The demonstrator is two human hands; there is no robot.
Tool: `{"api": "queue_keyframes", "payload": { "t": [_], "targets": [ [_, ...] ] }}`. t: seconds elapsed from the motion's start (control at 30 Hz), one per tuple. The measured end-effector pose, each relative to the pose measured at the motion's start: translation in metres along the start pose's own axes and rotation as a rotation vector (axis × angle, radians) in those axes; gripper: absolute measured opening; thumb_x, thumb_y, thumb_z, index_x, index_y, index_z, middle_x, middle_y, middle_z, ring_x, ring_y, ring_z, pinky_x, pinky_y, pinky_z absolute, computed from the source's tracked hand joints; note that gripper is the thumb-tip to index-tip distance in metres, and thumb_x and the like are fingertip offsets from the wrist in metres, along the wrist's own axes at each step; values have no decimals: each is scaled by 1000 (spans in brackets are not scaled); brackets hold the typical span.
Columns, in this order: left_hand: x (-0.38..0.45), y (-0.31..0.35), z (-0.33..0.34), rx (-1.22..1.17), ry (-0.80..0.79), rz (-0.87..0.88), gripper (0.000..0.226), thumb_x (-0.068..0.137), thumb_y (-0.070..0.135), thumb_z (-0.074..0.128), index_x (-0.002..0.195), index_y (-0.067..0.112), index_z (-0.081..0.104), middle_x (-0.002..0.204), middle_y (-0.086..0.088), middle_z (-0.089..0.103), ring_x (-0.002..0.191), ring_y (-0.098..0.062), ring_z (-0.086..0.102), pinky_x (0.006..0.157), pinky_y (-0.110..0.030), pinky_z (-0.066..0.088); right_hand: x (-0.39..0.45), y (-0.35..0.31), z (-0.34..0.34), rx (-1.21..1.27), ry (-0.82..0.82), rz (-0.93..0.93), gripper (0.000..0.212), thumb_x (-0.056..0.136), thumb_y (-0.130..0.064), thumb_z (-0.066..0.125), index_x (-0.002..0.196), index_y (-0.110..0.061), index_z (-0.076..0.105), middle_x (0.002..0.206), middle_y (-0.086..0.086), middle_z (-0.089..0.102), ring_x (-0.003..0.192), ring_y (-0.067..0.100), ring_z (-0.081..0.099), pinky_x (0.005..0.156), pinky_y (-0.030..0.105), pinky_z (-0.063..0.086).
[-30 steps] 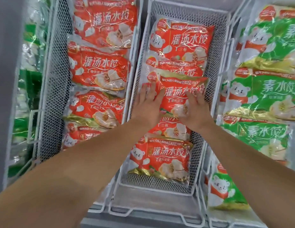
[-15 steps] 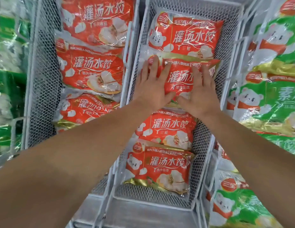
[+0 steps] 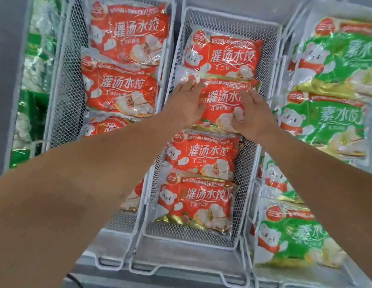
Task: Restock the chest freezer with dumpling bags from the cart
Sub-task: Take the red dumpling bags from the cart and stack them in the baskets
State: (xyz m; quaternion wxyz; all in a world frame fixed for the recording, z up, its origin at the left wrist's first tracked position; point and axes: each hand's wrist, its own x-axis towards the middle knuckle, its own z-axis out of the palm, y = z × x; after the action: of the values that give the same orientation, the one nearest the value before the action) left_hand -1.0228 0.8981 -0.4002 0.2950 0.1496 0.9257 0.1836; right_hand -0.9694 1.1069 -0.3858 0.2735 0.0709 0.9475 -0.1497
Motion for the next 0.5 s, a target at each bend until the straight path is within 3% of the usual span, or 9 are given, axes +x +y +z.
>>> {"api": "queue_keyframes", "payload": {
  "t": [0.2, 0.5],
  "targets": [
    [-82, 19, -27, -39, 57, -15, 63, 100, 36, 48, 155, 12, 28, 154, -15, 40, 140, -32, 40, 116, -41, 33, -83, -16, -14, 1, 66, -77, 82, 81, -22, 73, 150, -8, 32, 150, 18, 38, 135, 38, 41, 113, 42, 36],
    [-222, 38, -15, -44, 227, -164, 64, 99, 43, 53, 150, 7, 38, 147, -17, 49, 134, -33, 48, 106, -37, 39, -192, -32, -18, -66, 77, -207, 75, 86, -28, 68, 150, -5, 35, 149, 20, 38, 137, 38, 37, 113, 39, 35]
  ]
}}
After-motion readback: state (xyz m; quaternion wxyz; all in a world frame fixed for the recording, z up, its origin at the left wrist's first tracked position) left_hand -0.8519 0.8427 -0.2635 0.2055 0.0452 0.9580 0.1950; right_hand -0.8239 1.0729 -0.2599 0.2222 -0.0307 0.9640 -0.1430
